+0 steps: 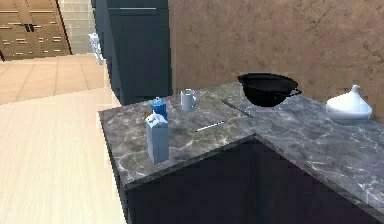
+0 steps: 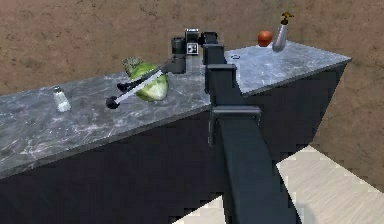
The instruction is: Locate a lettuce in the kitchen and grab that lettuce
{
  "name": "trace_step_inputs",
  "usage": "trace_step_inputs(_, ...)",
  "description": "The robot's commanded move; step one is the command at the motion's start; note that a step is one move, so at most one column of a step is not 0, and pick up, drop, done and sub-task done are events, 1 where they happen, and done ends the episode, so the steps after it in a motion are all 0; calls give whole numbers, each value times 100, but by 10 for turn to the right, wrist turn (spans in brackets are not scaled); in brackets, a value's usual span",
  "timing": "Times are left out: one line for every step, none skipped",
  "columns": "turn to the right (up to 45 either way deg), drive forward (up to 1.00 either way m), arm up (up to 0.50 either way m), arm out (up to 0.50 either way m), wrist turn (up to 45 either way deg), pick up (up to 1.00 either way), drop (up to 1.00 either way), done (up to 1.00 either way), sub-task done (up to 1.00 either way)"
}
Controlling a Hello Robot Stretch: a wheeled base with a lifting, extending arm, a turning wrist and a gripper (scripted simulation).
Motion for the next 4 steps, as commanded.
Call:
trace_step_inputs(0, 0, 0, 0, 450, 0, 0, 0, 0)
trace_step_inputs(0, 0, 0, 0, 120, 0, 0, 0, 0)
trace_step_inputs(0, 0, -8, 0, 0, 0, 0, 0, 0)
trace_step_inputs(0, 0, 0, 0, 0, 100, 0, 0, 0)
